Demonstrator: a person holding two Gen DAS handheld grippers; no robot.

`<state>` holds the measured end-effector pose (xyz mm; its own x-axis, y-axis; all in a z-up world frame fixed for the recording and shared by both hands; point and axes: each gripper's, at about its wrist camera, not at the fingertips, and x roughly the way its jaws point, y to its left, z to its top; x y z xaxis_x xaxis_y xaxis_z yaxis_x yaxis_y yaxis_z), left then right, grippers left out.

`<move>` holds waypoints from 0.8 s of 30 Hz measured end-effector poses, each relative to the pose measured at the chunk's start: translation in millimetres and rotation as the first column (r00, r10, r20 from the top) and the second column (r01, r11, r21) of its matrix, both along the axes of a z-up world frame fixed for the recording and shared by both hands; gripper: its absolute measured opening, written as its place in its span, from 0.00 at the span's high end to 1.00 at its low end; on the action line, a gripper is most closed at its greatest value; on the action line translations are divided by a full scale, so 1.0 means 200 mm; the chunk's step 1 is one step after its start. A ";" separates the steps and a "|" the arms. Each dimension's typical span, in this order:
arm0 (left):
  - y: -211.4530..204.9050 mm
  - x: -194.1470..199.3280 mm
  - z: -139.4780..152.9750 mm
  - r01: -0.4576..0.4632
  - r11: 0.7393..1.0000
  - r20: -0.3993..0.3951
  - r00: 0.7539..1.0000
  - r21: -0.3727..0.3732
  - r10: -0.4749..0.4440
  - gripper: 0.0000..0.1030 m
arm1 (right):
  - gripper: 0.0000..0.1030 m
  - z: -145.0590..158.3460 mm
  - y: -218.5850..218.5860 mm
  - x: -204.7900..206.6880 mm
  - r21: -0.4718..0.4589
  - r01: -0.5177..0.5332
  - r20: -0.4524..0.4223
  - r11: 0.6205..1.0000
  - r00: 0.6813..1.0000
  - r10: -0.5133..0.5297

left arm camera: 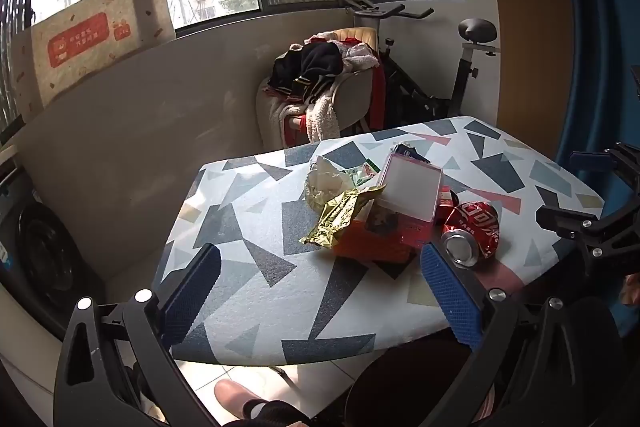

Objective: Collect trash

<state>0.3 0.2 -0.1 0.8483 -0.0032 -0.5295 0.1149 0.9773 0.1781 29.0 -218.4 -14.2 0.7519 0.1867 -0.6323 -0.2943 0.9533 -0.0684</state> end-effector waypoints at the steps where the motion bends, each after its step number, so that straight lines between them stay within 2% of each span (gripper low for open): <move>1: 0.00 0.00 0.00 0.000 1.000 0.001 1.000 0.000 0.000 0.05 | 0.05 0.00 0.00 0.00 0.000 0.000 -0.001 1.000 1.000 0.000; 24: -0.01 0.02 -0.03 -0.006 1.000 -0.008 1.000 -0.020 0.006 0.05 | 0.05 -0.04 0.00 0.02 0.004 0.008 -0.010 1.000 1.000 -0.008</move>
